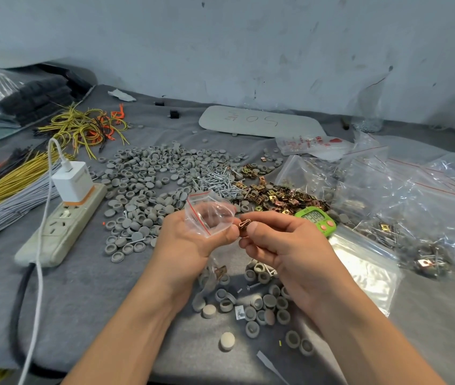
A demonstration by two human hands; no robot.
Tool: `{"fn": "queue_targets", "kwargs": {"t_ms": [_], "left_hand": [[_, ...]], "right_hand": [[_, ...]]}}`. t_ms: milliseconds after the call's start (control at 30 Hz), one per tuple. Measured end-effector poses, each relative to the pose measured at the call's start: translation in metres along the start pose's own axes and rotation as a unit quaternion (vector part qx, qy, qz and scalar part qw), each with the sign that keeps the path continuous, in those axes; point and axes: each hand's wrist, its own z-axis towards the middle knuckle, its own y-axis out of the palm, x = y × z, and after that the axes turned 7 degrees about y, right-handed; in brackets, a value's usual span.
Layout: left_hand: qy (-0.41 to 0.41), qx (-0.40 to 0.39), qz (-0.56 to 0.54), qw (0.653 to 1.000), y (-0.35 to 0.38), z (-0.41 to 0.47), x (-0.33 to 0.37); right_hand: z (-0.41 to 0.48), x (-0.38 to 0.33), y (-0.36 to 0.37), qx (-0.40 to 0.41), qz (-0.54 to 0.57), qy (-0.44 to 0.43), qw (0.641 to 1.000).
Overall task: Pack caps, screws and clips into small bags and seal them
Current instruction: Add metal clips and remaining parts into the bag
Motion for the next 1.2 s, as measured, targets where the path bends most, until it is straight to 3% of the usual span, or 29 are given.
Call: {"fn": "queue_targets", "kwargs": {"t_ms": [567,800,1000,1200], "left_hand": [[0.075,-0.062,0.105,0.99,0.011,-0.004,0.006],[0.071,-0.086,0.074,0.991,0.018,-0.007,0.002],[0.069,-0.083,0.074,0.991,0.017,-0.006,0.0],[0.061,-0.087,0.079,0.991,0.018,-0.005,0.001]], "right_hand": [[-0.006,-0.011,0.003,0.018,-0.065,-0.234,0.97],[-0.012,-0.014,0.009,-0.041,-0.043,-0.23,0.971],[-0.008,-0.011,0.006,-0.047,-0.017,-0.189,0.981],[-0.007,-0.011,0.005,-0.044,-0.052,-0.207,0.976]]}}
